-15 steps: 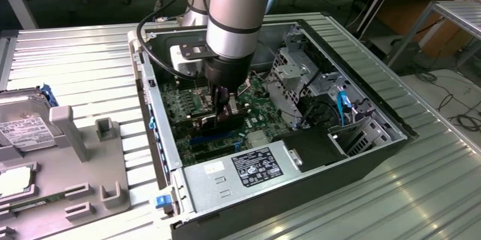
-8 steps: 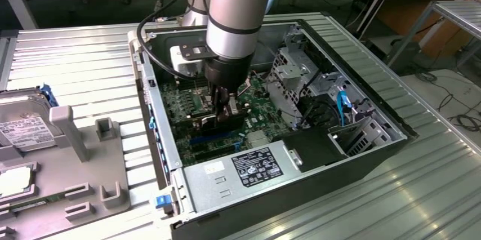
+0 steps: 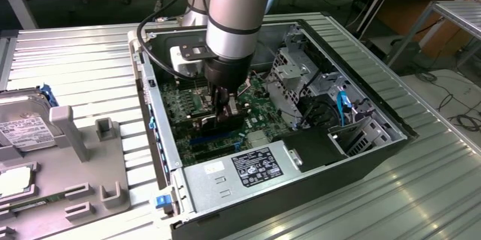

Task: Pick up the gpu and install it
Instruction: 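Insert the gpu into the slot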

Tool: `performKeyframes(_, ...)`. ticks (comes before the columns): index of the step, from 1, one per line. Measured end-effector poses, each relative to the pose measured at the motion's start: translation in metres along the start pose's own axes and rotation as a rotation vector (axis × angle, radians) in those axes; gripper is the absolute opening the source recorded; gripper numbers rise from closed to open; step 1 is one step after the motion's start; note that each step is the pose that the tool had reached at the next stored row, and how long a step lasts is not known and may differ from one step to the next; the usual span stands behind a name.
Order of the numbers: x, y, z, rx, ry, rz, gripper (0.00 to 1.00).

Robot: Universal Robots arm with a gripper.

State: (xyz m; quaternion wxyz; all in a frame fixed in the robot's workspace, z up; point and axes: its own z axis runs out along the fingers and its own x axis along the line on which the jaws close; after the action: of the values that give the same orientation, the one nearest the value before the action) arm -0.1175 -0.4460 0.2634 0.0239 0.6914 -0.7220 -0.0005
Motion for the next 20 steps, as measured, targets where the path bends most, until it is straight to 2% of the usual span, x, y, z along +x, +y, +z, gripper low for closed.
performKeyframes(9, 0.0000, 0.0000, -0.0002, 0.0005, 0.0007, 0.000, 0.27)
performKeyframes(14, 0.0004, 0.0002, -0.0043, 0.0002, 0.0014, 0.000, 0.27)
performKeyframes(20, 0.0011, 0.0003, -0.0021, 0.0014, 0.0026, 0.005, 0.27)
